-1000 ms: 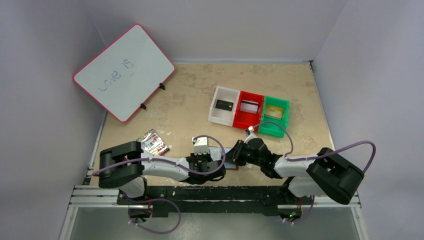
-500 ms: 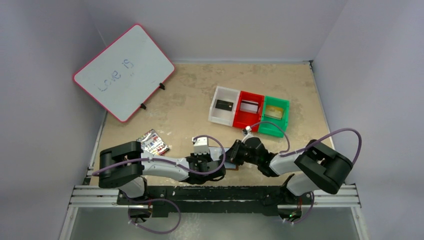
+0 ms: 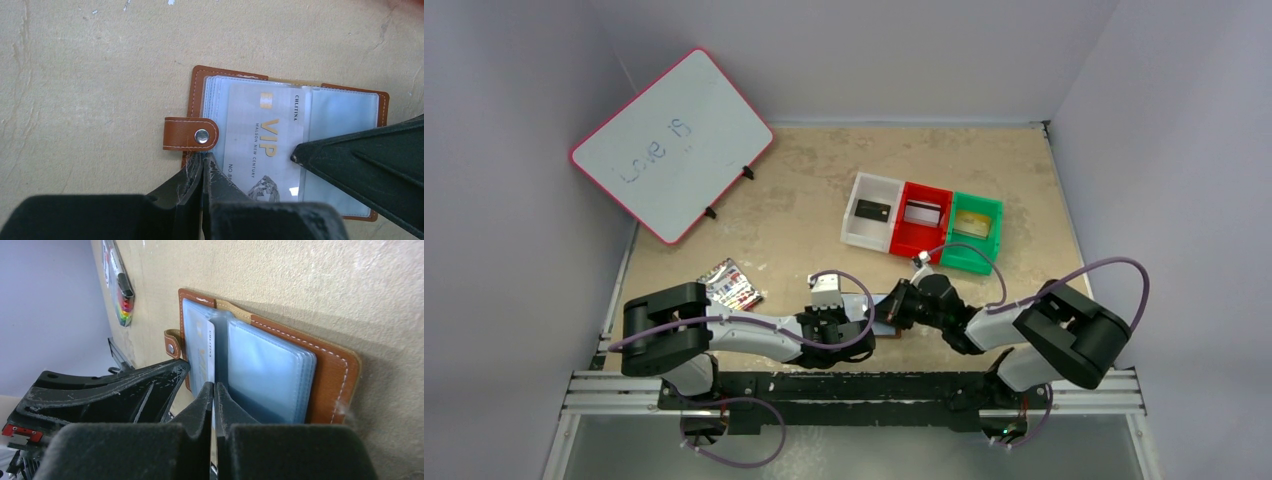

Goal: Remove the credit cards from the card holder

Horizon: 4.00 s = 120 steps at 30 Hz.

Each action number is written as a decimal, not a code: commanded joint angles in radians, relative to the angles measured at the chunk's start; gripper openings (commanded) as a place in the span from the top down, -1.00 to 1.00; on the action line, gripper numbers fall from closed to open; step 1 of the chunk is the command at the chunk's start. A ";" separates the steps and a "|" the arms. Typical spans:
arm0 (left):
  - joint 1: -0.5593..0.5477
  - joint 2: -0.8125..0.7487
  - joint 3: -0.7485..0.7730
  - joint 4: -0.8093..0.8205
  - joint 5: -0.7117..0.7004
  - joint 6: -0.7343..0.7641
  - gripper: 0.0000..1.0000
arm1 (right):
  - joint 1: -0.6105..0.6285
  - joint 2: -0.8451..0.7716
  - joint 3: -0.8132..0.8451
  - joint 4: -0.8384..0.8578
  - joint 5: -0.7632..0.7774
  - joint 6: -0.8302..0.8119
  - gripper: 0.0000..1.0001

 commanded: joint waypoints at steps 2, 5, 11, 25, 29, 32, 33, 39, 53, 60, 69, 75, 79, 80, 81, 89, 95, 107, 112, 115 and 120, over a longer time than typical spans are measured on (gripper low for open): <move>0.000 0.015 -0.017 -0.016 0.005 -0.020 1.00 | -0.018 -0.057 0.001 -0.061 0.003 -0.034 1.00; 0.000 0.015 -0.020 -0.010 0.007 -0.020 1.00 | -0.024 -0.086 0.016 -0.121 0.005 -0.054 1.00; 0.000 0.009 -0.023 -0.010 0.004 -0.021 1.00 | -0.035 -0.131 0.018 -0.198 0.020 -0.066 1.00; 0.000 0.006 -0.030 0.006 0.017 -0.020 1.00 | -0.036 -0.042 0.006 -0.010 -0.024 -0.020 0.74; 0.000 0.006 -0.029 0.013 0.019 -0.019 1.00 | -0.036 -0.005 0.013 0.020 -0.025 -0.022 0.69; 0.000 0.007 -0.028 0.011 0.020 -0.019 1.00 | -0.036 0.004 0.001 0.051 -0.034 -0.009 0.69; 0.000 0.006 -0.028 0.009 0.020 -0.019 1.00 | -0.036 0.002 -0.002 0.052 -0.030 -0.008 0.69; 0.000 0.003 -0.025 0.009 0.018 -0.017 1.00 | -0.036 0.005 0.017 0.005 -0.012 -0.026 0.52; 0.000 -0.008 -0.027 -0.005 0.013 -0.020 1.00 | -0.036 0.009 0.015 -0.011 0.001 -0.039 1.00; 0.000 -0.015 -0.040 0.017 0.011 -0.015 1.00 | -0.036 -0.143 -0.006 -0.209 0.085 -0.065 1.00; 0.001 0.012 -0.010 0.016 0.021 0.011 1.00 | -0.036 -0.169 -0.025 -0.121 0.046 -0.026 0.77; 0.000 0.006 -0.015 0.020 0.023 0.016 1.00 | -0.036 -0.099 -0.040 -0.028 0.043 0.003 0.53; 0.000 0.013 -0.016 0.031 0.031 0.019 1.00 | -0.036 -0.061 -0.041 0.022 0.028 0.008 0.52; 0.000 0.016 -0.016 0.034 0.033 0.020 1.00 | -0.036 -0.050 -0.037 0.025 0.022 0.009 0.53; 0.000 0.018 -0.015 0.035 0.033 0.021 1.00 | -0.036 -0.042 -0.032 0.025 0.019 0.009 0.54; 0.000 0.015 -0.018 0.024 0.024 0.014 1.00 | -0.036 -0.022 -0.022 -0.001 0.025 -0.025 0.96; 0.000 -0.010 -0.030 0.000 0.003 -0.017 1.00 | -0.036 -0.110 0.027 -0.196 0.039 -0.098 1.00; 0.000 -0.079 -0.088 0.037 -0.006 -0.023 1.00 | -0.036 -0.495 0.003 -0.497 0.213 -0.173 1.00; 0.000 -0.100 -0.086 0.043 -0.007 -0.024 0.93 | -0.036 -0.568 0.017 -0.578 0.253 -0.211 1.00; 0.000 -0.125 -0.085 0.048 -0.013 -0.017 0.75 | -0.036 -0.623 0.030 -0.610 0.266 -0.251 1.00; 0.000 -0.171 -0.087 0.043 -0.020 -0.005 0.45 | -0.036 -0.728 0.095 -0.738 0.345 -0.337 1.00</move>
